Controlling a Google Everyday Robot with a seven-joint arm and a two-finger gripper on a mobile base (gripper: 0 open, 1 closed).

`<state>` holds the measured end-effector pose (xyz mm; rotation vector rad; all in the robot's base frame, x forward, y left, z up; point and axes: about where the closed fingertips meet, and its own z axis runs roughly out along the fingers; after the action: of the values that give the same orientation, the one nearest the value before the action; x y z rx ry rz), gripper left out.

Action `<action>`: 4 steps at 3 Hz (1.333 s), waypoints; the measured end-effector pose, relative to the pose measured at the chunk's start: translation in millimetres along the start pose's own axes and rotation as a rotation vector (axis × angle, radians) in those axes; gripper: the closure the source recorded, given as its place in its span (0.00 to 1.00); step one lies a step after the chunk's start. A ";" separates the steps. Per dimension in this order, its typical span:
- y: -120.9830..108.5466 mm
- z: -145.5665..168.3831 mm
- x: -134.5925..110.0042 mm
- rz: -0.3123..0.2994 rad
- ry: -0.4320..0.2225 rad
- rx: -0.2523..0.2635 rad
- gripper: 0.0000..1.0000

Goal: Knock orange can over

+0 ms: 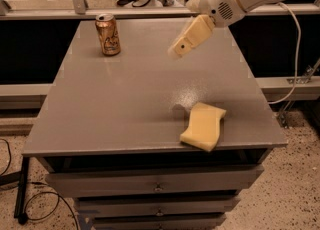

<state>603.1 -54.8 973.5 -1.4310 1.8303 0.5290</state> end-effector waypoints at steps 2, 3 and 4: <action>0.7 73.9 -23.9 -0.017 -0.123 -0.069 0.00; -35.7 137.3 -49.2 -0.032 -0.222 -0.023 0.00; -68.8 184.4 -72.2 -0.037 -0.289 0.018 0.00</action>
Offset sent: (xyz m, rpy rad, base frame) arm 0.0900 0.1438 -0.0516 0.3120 -0.1125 0.0688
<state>730.8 102.0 918.4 -1.2993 1.5733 0.6621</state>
